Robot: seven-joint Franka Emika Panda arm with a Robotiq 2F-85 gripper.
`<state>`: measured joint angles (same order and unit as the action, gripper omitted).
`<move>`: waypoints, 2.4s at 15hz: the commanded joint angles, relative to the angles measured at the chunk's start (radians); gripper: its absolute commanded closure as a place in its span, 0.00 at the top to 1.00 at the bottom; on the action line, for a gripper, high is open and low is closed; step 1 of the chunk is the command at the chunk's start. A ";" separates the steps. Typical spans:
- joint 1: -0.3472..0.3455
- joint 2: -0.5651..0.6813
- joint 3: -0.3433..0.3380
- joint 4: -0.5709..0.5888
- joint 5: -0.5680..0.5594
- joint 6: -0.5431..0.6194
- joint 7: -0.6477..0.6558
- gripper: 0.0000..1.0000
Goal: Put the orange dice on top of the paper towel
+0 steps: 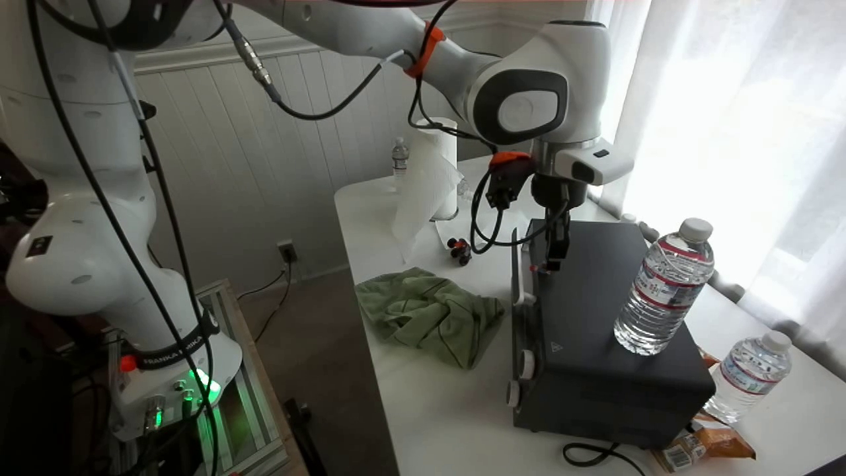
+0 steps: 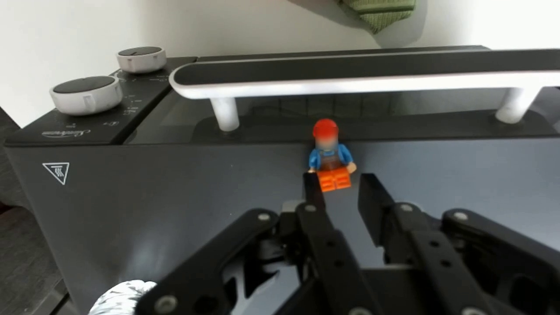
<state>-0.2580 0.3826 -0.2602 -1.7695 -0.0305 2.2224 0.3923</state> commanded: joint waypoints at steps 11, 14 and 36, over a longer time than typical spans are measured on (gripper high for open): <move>0.016 -0.039 -0.009 -0.003 0.007 -0.029 -0.001 0.08; 0.028 -0.101 -0.001 -0.046 0.009 -0.063 -0.009 0.07; 0.165 -0.316 0.133 -0.335 0.000 0.092 -0.052 0.17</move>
<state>-0.0895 0.0667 -0.1307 -2.1059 -0.0307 2.3160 0.3413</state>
